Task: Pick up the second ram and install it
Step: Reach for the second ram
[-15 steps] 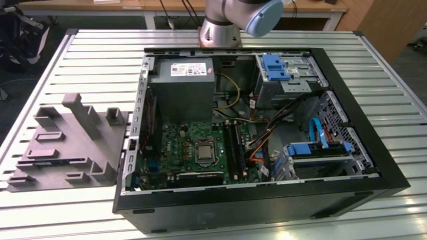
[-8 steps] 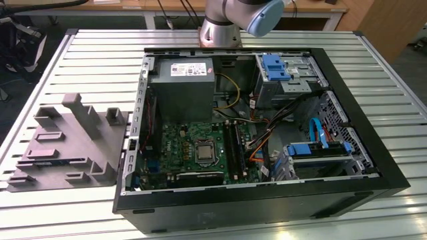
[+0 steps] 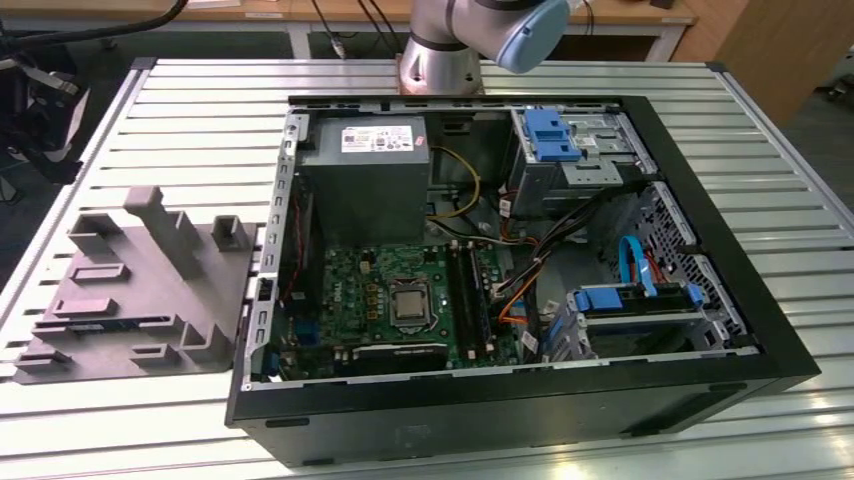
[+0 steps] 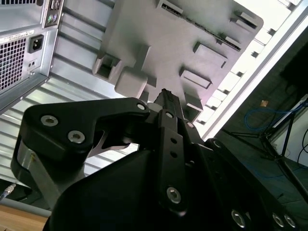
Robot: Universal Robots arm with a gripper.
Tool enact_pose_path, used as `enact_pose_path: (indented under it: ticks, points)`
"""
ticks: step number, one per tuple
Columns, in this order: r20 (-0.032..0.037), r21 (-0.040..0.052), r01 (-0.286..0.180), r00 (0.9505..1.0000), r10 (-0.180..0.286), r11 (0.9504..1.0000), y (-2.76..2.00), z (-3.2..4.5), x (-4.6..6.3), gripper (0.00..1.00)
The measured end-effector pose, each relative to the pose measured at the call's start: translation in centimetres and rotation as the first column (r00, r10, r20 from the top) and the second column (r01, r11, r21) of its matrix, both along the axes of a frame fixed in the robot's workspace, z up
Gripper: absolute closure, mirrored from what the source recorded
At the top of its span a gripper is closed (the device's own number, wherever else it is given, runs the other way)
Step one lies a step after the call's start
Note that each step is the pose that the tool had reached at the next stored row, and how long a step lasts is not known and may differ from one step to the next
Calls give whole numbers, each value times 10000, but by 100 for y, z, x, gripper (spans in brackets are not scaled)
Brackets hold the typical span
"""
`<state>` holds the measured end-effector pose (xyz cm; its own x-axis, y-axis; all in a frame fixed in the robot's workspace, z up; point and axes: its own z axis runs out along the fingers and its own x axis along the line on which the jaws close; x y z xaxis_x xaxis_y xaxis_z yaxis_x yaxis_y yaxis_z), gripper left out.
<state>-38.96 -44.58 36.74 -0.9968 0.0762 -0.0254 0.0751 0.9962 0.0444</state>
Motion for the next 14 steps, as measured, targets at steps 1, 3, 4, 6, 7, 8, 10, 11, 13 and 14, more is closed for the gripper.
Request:
enact_pose_path:
  ticks: [1,3,4,6,7,8,10,11,13,14]
  points:
    - [-1,0,0,10000,0,10000,-18,-9,0,89]
    - [1,0,-1,10000,1,10000,-53,-32,0,89]
    - [1,1,-1,10000,1,10000,-67,-45,0,89]
    - [0,1,0,10000,0,10000,-92,-80,1,89]
    - [-3,0,-1,10000,1,10000,-104,-97,0,89]
    - [-2,0,0,10000,0,10000,-114,-115,0,89]
    - [-3,0,0,10000,0,10000,-131,-151,0,89]
    - [-2,0,0,10000,0,10000,-139,-168,0,89]
    - [-3,0,0,10000,0,10000,-153,-206,0,89]
    - [-2,1,0,10000,0,10000,-161,-223,-1,89]
